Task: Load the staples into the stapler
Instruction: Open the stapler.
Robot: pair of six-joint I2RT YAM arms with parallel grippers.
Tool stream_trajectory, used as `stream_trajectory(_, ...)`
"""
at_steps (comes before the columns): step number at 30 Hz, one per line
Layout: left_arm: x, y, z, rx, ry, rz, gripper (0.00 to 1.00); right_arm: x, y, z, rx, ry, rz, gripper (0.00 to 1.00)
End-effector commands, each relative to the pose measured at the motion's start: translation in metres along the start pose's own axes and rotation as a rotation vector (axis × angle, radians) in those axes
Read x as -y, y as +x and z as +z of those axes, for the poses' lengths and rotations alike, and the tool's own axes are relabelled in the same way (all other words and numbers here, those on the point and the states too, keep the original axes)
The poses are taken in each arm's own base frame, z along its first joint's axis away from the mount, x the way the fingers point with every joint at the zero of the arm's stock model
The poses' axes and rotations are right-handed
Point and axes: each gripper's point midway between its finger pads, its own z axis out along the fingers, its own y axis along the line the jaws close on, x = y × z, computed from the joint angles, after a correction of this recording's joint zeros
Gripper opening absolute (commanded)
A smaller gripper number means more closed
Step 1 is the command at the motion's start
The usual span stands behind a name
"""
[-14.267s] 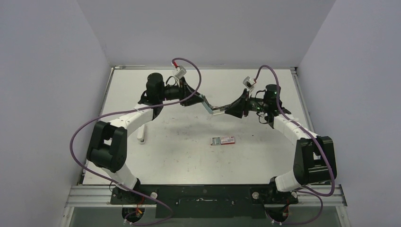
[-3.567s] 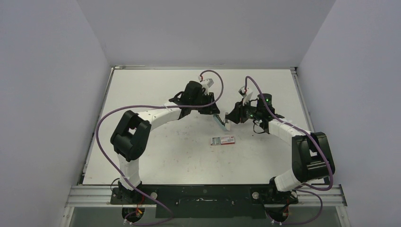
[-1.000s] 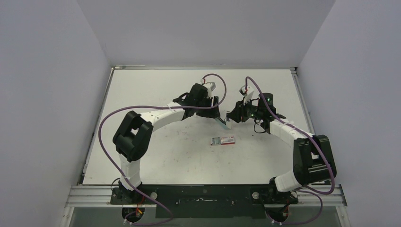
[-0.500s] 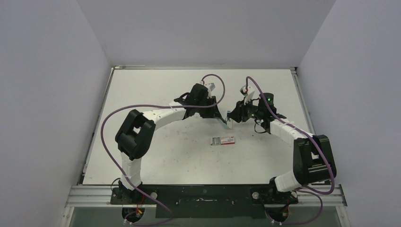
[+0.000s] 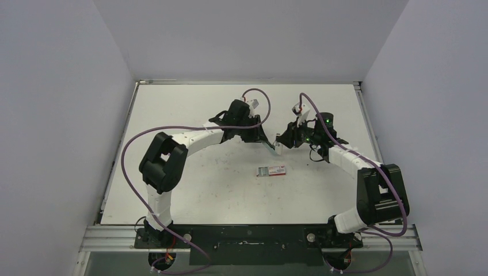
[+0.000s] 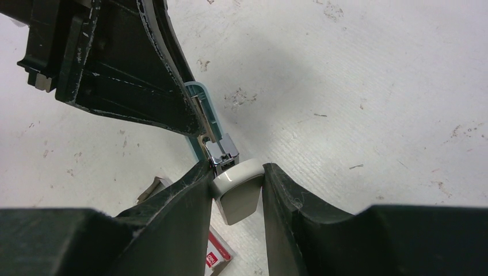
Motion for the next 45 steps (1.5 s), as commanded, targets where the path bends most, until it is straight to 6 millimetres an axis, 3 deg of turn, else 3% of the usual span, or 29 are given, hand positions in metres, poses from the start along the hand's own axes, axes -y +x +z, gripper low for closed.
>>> stream_trajectory(1, 0.006, -0.027, -0.005, 0.059, 0.018, 0.042, 0.00, -0.005, -0.044, -0.007, 0.115, -0.037, -0.132, 0.05)
stream_trajectory(9, 0.016, -0.053, -0.026, 0.133, 0.013, 0.207, 0.00, -0.005, -0.028, -0.006, 0.033, -0.079, -0.178, 0.19)
stream_trajectory(15, 0.015, -0.072, -0.042, 0.195, 0.000, 0.258, 0.00, 0.002, -0.015, -0.007, -0.012, -0.055, -0.191, 0.14)
stream_trajectory(18, 0.011, -0.082, -0.050, 0.222, 0.003, 0.235, 0.00, 0.010, -0.014, -0.009, -0.014, -0.017, -0.178, 0.05)
stream_trajectory(30, -0.011, -0.111, -0.079, 0.268, 0.129, -0.055, 0.00, 0.011, -0.044, -0.021, 0.152, 0.006, -0.047, 0.05)
stream_trajectory(37, -0.006, -0.121, -0.094, 0.301, 0.239, -0.155, 0.00, 0.009, -0.043, -0.020, 0.178, -0.026, -0.001, 0.05)
stream_trajectory(45, -0.016, -0.131, -0.106, 0.334, 0.252, -0.186, 0.00, 0.009, -0.042, -0.022, 0.191, -0.043, 0.014, 0.05)
